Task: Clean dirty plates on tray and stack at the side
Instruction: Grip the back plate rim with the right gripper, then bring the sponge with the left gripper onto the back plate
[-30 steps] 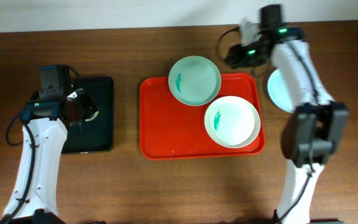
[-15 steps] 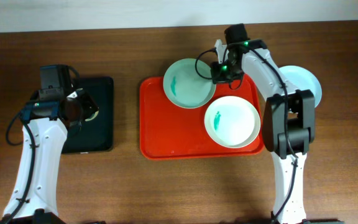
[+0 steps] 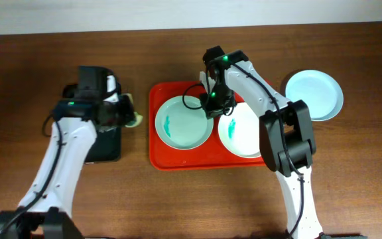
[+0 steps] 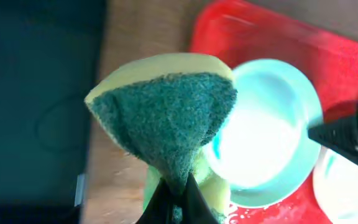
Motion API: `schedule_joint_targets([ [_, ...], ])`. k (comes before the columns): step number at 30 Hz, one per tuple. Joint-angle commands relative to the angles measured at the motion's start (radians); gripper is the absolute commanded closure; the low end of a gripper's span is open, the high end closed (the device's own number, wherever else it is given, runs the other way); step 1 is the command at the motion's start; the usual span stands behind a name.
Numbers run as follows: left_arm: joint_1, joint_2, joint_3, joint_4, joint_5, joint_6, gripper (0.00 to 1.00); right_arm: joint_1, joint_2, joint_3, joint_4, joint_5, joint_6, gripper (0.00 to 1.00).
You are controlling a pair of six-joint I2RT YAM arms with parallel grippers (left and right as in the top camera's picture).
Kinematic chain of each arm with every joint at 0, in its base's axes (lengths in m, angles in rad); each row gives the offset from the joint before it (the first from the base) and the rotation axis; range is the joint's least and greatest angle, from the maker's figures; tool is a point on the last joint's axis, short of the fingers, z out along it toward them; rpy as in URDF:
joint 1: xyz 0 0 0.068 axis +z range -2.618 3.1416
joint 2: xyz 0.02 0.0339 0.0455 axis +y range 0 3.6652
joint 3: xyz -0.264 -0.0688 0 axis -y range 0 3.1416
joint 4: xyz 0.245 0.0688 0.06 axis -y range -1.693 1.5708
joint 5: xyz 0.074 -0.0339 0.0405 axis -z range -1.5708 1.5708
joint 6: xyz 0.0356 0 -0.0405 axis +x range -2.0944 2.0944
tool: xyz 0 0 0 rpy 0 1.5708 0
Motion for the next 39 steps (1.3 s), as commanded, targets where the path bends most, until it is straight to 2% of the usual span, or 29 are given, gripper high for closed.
schedule_joint_targets([
  [1, -0.105, 0.066, 0.005, 0.042, 0.024, 0.001, 1.0, 0.004, 0.015, -0.003, 0.032, 0.016, -0.006, 0.76],
  [3, -0.154, 0.115, 0.005, 0.078, 0.026, -0.06, 1.0, 0.004, 0.023, -0.003, 0.039, 0.016, -0.006, 0.76],
  [7, -0.253, 0.231, 0.005, 0.193, 0.053, -0.076, 1.0, 0.004, 0.051, -0.003, 0.037, 0.008, -0.006, 0.77],
  [9, -0.285, 0.298, 0.005, 0.245, 0.053, -0.128, 1.0, 0.002, 0.053, -0.003, 0.035, 0.006, -0.005, 0.78],
  [14, -0.315, 0.404, 0.005, 0.316, 0.039, -0.127, 1.0, 0.002, 0.053, -0.003, 0.043, 0.002, -0.006, 0.77],
  [15, -0.315, 0.418, 0.005, 0.31, 0.0, -0.126, 1.0, 0.002, 0.053, -0.003, 0.046, 0.002, -0.006, 0.77],
  [19, -0.314, 0.443, 0.006, 0.164, -0.424, -0.119, 1.0, 0.002, 0.053, -0.003, 0.039, 0.005, -0.006, 0.77],
  [22, -0.303, 0.433, 0.012, 0.13, -0.537, -0.084, 1.0, 0.002, 0.053, -0.003, 0.039, 0.006, -0.006, 0.78],
  [27, -0.299, 0.381, 0.138, 0.028, -0.52, -0.071, 1.0, 0.002, 0.053, -0.003, 0.04, 0.01, -0.006, 0.8],
  [29, -0.299, 0.373, 0.158, 0.046, -0.361, -0.071, 1.0, 0.002, 0.053, -0.003, 0.043, 0.01, -0.006, 0.82],
  [31, -0.299, 0.39, 0.158, 0.09, -0.104, -0.075, 1.0, 0.002, 0.053, -0.003, 0.043, 0.01, -0.006, 0.82],
  [33, -0.3, 0.416, 0.158, 0.122, 0.019, -0.076, 1.0, 0.002, 0.053, -0.003, 0.043, 0.01, -0.006, 0.82],
  [37, -0.299, 0.511, 0.158, 0.137, 0.006, -0.099, 1.0, 0.002, 0.053, -0.003, 0.043, 0.01, -0.006, 0.82],
  [38, -0.299, 0.527, 0.158, 0.136, -0.042, -0.098, 1.0, 0.002, 0.053, -0.003, 0.044, 0.01, -0.006, 0.82],
  [39, -0.299, 0.544, 0.158, 0.125, -0.161, -0.096, 1.0, 0.002, 0.053, -0.003, 0.043, 0.01, -0.006, 0.82],
])
